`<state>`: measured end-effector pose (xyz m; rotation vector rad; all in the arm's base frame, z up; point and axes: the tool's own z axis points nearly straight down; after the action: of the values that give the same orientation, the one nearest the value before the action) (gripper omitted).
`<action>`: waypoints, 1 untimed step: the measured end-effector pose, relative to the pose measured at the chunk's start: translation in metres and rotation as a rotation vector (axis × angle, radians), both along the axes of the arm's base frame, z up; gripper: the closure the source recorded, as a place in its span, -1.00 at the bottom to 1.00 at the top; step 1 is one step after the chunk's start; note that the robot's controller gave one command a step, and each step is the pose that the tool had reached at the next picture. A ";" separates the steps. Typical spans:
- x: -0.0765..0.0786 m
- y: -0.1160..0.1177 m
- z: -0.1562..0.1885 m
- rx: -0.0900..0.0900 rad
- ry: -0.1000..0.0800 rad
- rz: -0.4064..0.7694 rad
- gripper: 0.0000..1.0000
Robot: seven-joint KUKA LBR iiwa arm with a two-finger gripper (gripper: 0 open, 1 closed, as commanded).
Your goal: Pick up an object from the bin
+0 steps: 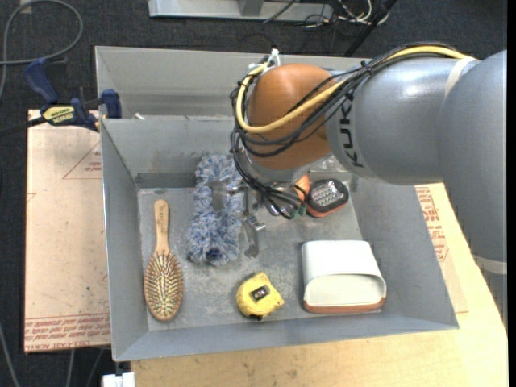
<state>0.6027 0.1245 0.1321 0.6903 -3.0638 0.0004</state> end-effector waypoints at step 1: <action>0.008 0.005 -0.013 0.005 0.001 0.098 -1.00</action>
Offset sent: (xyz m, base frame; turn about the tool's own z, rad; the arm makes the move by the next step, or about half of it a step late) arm 0.0139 -0.0102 -0.0621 -0.2545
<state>0.6108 0.1299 0.1190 0.8390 -3.0268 -0.0074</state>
